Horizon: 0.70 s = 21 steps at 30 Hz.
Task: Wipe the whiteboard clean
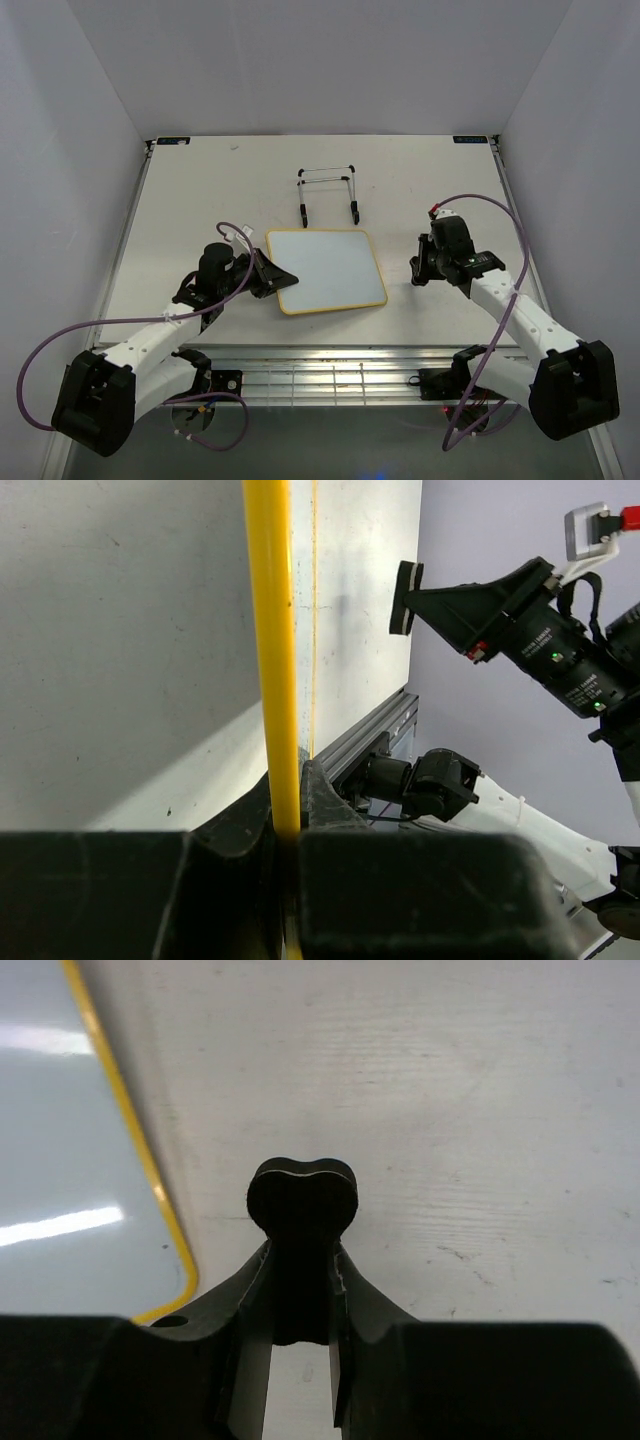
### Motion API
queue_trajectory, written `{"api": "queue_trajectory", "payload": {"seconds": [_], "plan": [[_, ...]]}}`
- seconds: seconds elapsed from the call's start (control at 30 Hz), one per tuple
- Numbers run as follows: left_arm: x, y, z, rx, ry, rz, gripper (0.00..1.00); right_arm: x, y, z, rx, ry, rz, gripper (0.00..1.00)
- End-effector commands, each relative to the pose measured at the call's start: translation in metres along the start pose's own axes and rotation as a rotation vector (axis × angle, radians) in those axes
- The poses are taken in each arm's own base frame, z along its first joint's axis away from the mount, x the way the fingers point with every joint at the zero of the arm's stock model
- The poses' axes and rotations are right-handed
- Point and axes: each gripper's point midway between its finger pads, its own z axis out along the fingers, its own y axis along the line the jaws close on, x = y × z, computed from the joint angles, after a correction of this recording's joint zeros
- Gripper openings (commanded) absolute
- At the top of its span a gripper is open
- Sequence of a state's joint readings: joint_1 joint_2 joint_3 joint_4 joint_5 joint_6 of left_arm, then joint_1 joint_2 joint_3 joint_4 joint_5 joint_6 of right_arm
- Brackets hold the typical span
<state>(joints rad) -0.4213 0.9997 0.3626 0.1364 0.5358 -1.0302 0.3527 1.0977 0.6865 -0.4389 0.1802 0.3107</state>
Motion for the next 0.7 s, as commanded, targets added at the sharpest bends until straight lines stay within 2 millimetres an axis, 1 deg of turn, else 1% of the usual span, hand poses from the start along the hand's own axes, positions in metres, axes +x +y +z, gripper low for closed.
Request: {"api": "queue_trajectory", "payload": {"seconds": [0.0,0.03,0.07,0.1,0.13,0.17,0.2,0.23,0.27,0.3,0.33,0.37,0.4,0.47,0.5,0.53,0.57,0.6,0.63,0.67], "plan": [[-0.006,-0.015,-0.002,0.031,-0.007,0.068,0.0,-0.003,0.043,-0.014,-0.258,-0.007,-0.063,0.08],[-0.006,-0.016,-0.002,0.036,-0.007,0.067,0.0,-0.008,0.056,-0.016,-0.328,-0.041,-0.072,0.08],[-0.005,-0.015,-0.001,0.035,-0.003,0.06,0.0,-0.004,0.074,-0.022,-0.438,-0.039,-0.087,0.08],[-0.005,-0.015,0.0,0.037,0.0,0.057,0.0,0.007,0.084,-0.022,-0.484,-0.025,-0.109,0.08],[-0.007,-0.017,0.0,0.04,-0.002,0.058,0.0,0.011,0.093,-0.022,-0.514,-0.029,-0.124,0.08],[-0.007,-0.018,0.001,0.041,-0.001,0.058,0.0,0.008,0.101,-0.02,-0.532,-0.052,-0.137,0.08],[-0.008,-0.019,0.001,0.042,-0.001,0.059,0.0,0.018,0.111,-0.02,-0.555,-0.039,-0.169,0.08],[-0.008,-0.021,0.001,0.049,0.003,0.068,0.0,0.02,0.116,-0.021,-0.566,-0.037,-0.182,0.08],[-0.01,-0.026,0.001,0.061,0.003,0.079,0.0,0.016,0.12,-0.021,-0.568,-0.063,-0.186,0.08],[-0.011,-0.031,0.0,0.074,0.003,0.096,0.0,0.015,0.123,-0.022,-0.57,-0.069,-0.172,0.08],[-0.01,-0.037,-0.002,0.101,0.014,0.132,0.0,0.01,0.121,-0.023,-0.55,-0.087,-0.154,0.08],[-0.013,-0.047,-0.004,0.127,0.007,0.16,0.0,-0.002,0.11,-0.021,-0.472,-0.137,-0.125,0.08],[-0.016,-0.058,-0.009,0.161,-0.011,0.196,0.0,-0.007,0.105,-0.022,-0.449,-0.158,-0.114,0.08],[-0.02,-0.073,-0.016,0.204,-0.038,0.258,0.0,-0.013,0.098,-0.02,-0.416,-0.169,-0.127,0.08],[-0.022,-0.079,-0.019,0.22,-0.051,0.278,0.0,-0.009,0.083,-0.015,-0.363,-0.126,-0.119,0.08],[-0.025,-0.087,-0.023,0.239,-0.07,0.298,0.0,-0.014,0.073,-0.012,-0.32,-0.116,-0.113,0.08],[-0.026,-0.092,-0.025,0.25,-0.078,0.311,0.0,-0.012,0.055,-0.002,-0.239,-0.084,-0.09,0.08],[-0.03,-0.102,-0.028,0.272,-0.092,0.331,0.0,-0.009,0.032,0.001,-0.166,-0.049,-0.043,0.08],[-0.032,-0.108,-0.03,0.286,-0.101,0.345,0.0,-0.009,0.02,0.002,-0.127,-0.047,-0.013,0.08],[-0.034,-0.114,-0.032,0.302,-0.107,0.361,0.0,-0.015,0.008,-0.002,-0.085,-0.081,0.009,0.08]]}}
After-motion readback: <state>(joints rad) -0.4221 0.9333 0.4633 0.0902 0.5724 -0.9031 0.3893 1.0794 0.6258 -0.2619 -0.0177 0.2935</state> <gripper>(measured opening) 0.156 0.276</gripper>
